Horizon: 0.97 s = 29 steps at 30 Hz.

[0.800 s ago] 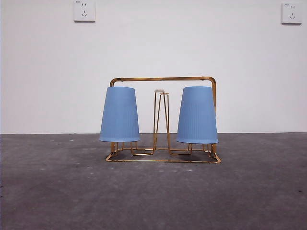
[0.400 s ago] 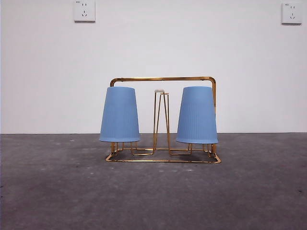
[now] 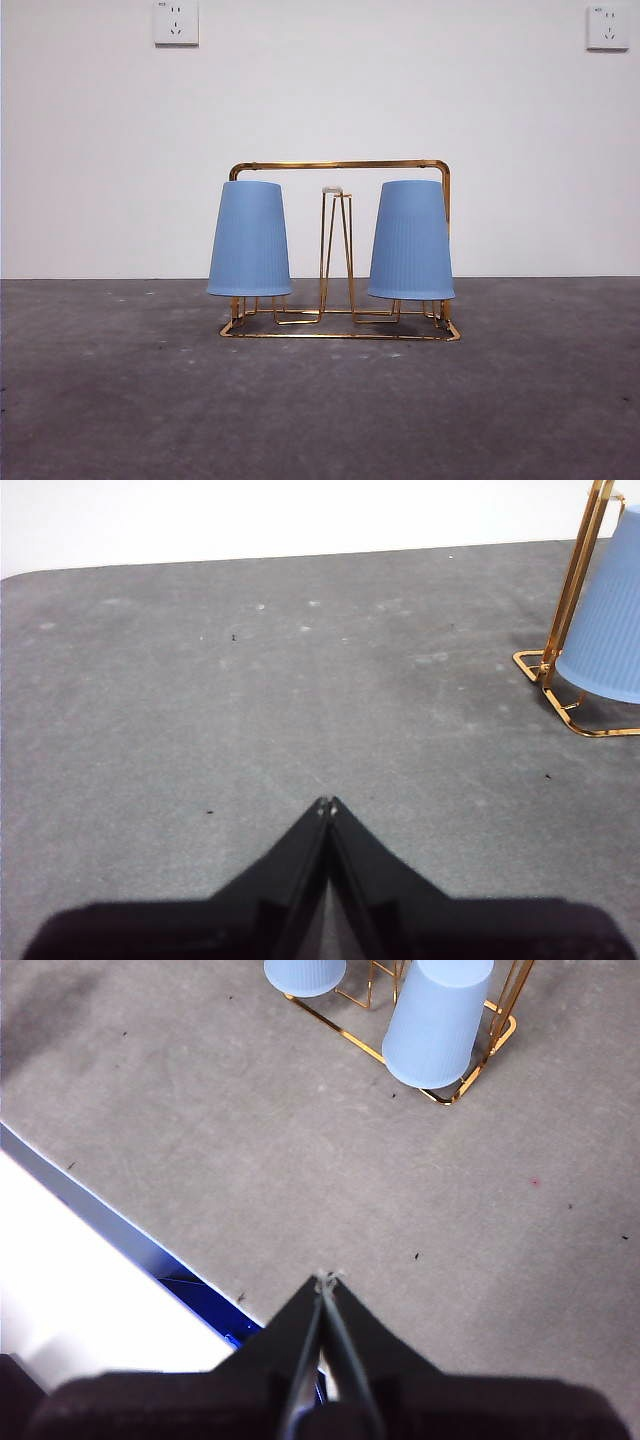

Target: Pick up cup 1,put cup 1 in the cup rack,pick up cup 2,put cup 2 in the cup rack

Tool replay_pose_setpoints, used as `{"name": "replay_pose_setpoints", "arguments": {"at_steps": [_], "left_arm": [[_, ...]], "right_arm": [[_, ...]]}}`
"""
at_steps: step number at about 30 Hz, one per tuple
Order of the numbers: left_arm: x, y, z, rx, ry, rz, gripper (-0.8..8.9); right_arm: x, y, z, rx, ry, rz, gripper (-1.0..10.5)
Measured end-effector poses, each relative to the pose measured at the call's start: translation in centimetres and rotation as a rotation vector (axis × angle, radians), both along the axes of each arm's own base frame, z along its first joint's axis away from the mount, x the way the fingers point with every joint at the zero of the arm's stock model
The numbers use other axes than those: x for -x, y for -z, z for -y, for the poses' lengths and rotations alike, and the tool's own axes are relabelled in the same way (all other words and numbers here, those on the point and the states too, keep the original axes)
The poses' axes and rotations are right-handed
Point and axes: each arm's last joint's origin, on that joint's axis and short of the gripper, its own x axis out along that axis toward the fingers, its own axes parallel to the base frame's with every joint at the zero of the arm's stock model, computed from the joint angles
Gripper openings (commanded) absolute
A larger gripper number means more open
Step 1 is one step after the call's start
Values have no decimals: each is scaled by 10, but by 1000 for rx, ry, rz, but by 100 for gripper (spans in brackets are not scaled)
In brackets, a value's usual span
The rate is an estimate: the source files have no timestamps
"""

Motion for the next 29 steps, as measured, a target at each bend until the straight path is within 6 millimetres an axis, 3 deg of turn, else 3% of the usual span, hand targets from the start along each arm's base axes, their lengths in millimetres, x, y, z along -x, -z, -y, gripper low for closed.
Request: {"name": "replay_pose_setpoints", "arguments": {"at_steps": [21,29], "left_arm": [[0,0,0,3,-1,-2,-2],[0,0,0,3,-1,-4,-2]], "right_arm": [[1,-1,6,-7,42,16,2],[20,-27,46,-217,340,368,2]]}}
